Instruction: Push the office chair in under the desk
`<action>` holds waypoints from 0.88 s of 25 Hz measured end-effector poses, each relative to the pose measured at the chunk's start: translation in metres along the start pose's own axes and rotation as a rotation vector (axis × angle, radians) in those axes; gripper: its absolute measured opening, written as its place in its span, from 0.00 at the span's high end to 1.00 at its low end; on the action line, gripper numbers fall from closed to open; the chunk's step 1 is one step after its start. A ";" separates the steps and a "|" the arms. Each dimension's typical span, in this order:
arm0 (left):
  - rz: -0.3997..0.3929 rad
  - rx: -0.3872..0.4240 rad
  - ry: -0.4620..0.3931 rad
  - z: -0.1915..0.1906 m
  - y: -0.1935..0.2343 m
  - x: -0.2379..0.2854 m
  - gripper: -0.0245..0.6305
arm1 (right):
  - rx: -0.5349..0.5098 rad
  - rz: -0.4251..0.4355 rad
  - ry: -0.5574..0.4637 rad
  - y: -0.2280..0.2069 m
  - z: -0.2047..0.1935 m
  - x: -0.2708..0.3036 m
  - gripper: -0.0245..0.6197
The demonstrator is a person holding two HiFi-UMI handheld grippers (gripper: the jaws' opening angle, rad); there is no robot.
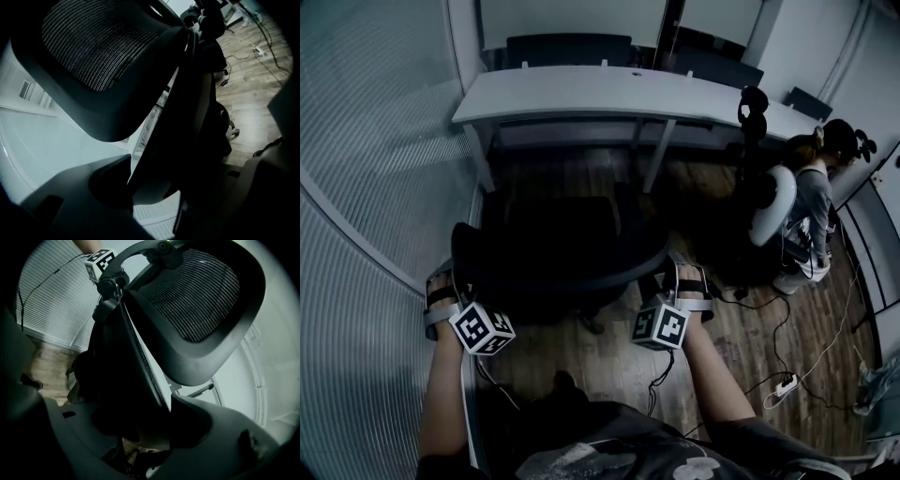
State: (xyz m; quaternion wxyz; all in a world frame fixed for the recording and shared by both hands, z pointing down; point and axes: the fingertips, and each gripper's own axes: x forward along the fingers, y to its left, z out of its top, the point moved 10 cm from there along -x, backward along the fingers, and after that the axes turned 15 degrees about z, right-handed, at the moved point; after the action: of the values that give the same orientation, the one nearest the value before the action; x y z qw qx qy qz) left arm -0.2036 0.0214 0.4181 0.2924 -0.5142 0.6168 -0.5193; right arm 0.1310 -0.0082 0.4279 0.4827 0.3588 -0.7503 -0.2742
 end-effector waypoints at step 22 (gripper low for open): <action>-0.003 0.018 -0.090 0.047 0.004 0.107 0.58 | 0.035 0.005 0.098 -0.071 -0.016 0.083 0.55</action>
State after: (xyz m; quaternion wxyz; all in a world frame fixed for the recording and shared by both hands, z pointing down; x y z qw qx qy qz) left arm -0.1950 -0.0957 0.4190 0.3237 -0.5354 0.5976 -0.5015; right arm 0.1425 -0.1179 0.4243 0.5133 0.3783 -0.7314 -0.2420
